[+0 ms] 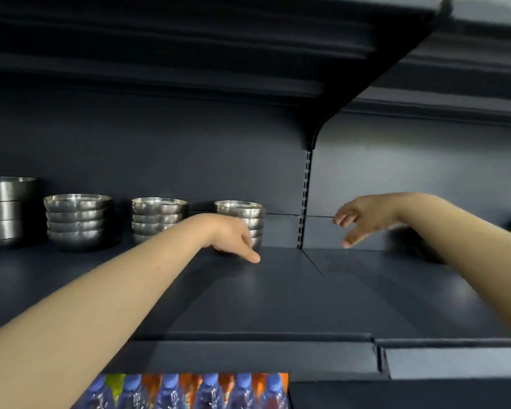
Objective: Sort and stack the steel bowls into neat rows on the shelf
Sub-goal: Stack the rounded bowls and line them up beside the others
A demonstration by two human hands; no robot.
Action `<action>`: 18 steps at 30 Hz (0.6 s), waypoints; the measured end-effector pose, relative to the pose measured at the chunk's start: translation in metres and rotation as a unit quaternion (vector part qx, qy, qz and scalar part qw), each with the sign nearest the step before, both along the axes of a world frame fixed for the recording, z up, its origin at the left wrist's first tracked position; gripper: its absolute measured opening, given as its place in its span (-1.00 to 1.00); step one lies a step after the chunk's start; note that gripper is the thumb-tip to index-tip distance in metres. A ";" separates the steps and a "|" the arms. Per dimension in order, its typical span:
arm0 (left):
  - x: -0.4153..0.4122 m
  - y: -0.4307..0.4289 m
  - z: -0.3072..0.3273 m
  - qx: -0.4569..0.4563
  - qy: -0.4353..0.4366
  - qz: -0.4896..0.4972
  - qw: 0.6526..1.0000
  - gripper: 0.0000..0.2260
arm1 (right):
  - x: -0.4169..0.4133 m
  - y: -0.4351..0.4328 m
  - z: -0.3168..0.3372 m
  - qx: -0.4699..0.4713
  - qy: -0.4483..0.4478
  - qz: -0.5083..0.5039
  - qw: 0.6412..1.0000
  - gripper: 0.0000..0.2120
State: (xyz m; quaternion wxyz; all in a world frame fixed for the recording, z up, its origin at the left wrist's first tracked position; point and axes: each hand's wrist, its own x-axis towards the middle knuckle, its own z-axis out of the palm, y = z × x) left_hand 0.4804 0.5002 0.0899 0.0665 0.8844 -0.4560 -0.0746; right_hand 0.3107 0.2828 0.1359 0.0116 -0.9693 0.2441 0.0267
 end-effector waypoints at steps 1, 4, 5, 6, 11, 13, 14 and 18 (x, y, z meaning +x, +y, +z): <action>-0.015 -0.009 0.006 -0.017 -0.012 -0.016 1.000 -0.49 | -0.019 -0.005 0.002 -0.008 0.005 -0.009 1.000 -0.37; -0.067 -0.044 0.016 -0.059 -0.024 -0.053 0.997 -0.44 | -0.079 -0.026 0.004 -0.033 0.016 -0.052 0.998 -0.37; -0.087 -0.057 0.018 -0.067 -0.028 -0.068 0.995 -0.44 | -0.101 -0.033 0.006 -0.039 0.016 -0.060 0.997 -0.37; -0.107 -0.071 0.019 -0.075 -0.029 -0.082 0.993 -0.45 | -0.123 -0.040 0.008 -0.045 0.015 -0.068 0.997 -0.37; -0.208 -0.136 0.016 -0.105 -0.007 -0.146 0.984 -0.45 | -0.242 -0.067 0.020 -0.056 -0.006 -0.113 0.992 -0.37; -0.249 -0.159 0.011 -0.111 -0.008 -0.169 0.979 -0.45 | -0.293 -0.078 0.020 -0.058 -0.012 -0.133 0.989 -0.37; -0.269 -0.170 0.008 -0.113 -0.009 -0.180 0.977 -0.46 | -0.317 -0.084 0.018 -0.064 -0.014 -0.144 0.987 -0.37; -0.336 -0.216 0.000 -0.120 -0.016 -0.214 0.969 -0.49 | -0.406 -0.113 0.010 -0.086 -0.024 -0.184 0.979 -0.39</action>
